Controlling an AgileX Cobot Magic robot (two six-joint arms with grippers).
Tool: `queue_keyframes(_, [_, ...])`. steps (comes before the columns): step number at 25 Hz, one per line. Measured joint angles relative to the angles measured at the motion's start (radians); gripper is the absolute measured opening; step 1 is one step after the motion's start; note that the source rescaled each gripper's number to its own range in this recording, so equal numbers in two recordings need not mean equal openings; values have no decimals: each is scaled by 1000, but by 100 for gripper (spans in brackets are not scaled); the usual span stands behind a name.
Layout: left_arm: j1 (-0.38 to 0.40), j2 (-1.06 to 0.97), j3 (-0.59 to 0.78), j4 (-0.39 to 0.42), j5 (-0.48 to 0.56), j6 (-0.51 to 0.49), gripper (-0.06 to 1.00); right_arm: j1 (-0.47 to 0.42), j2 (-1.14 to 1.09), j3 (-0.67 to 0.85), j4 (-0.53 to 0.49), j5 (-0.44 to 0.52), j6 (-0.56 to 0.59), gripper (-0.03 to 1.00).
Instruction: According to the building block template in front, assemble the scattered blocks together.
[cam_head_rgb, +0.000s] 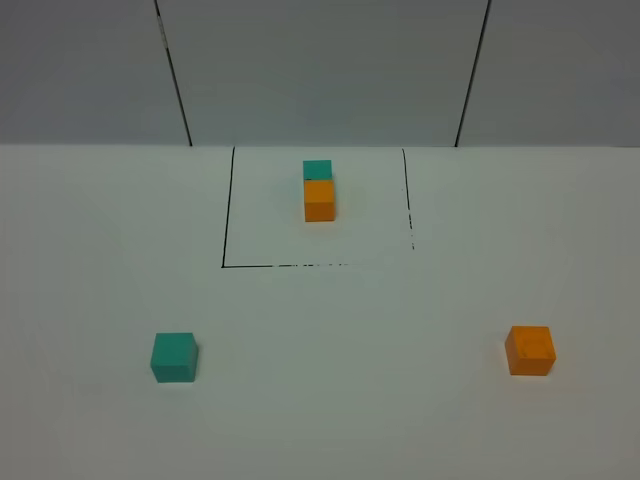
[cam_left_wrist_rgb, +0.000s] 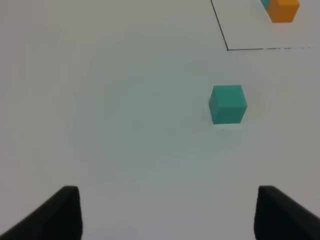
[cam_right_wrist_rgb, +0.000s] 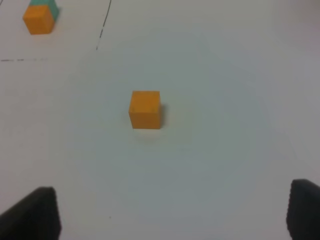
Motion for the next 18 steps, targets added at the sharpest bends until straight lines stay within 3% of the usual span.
queue_keyframes(18, [0, 0, 0, 0, 0, 0, 59, 0, 0, 0, 0, 0, 0, 80])
